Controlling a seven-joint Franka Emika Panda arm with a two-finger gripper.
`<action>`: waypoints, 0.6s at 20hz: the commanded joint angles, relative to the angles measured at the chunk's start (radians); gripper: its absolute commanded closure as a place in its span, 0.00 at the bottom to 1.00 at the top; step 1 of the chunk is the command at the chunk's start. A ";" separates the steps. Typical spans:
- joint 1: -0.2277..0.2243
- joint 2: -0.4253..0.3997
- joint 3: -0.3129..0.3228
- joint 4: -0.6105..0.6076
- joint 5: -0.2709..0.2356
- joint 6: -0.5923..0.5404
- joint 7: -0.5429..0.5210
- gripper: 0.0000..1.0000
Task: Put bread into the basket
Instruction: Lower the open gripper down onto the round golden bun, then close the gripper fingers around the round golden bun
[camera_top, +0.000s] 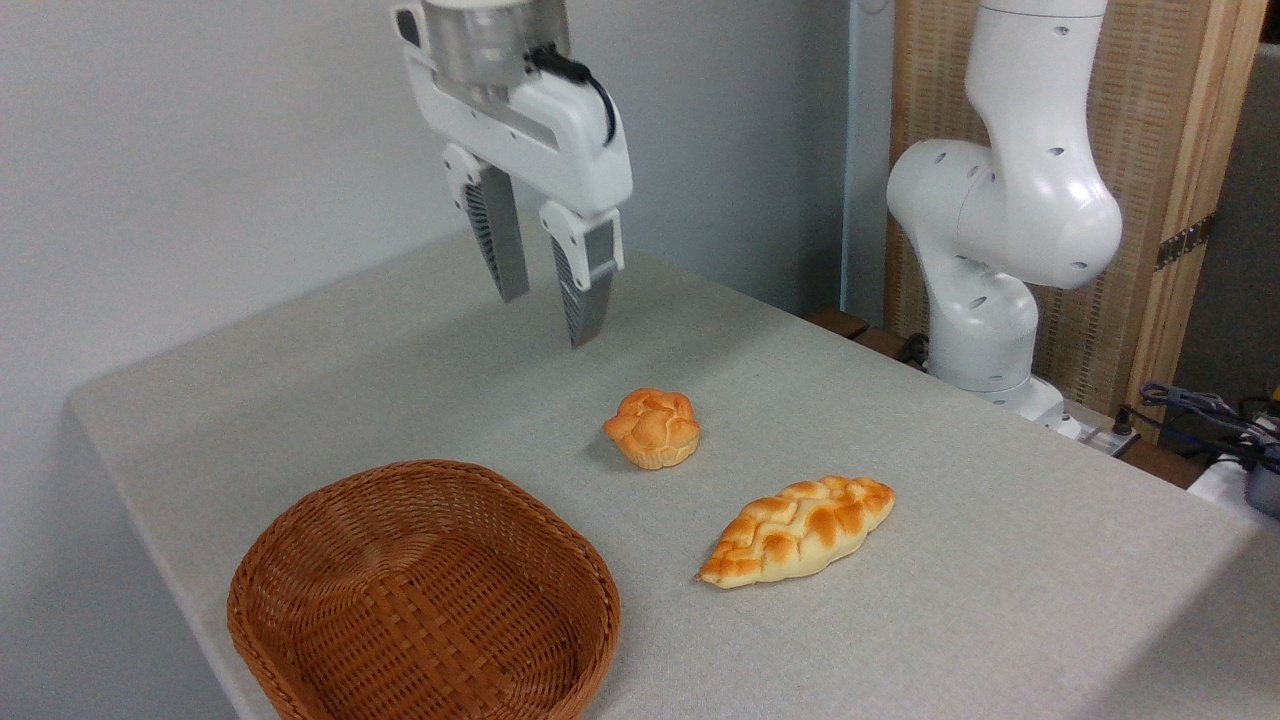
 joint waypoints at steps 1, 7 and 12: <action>-0.065 -0.137 0.000 -0.292 -0.016 0.168 0.015 0.00; -0.145 -0.204 0.000 -0.535 -0.016 0.318 0.015 0.02; -0.146 -0.205 0.004 -0.580 -0.010 0.337 0.025 0.10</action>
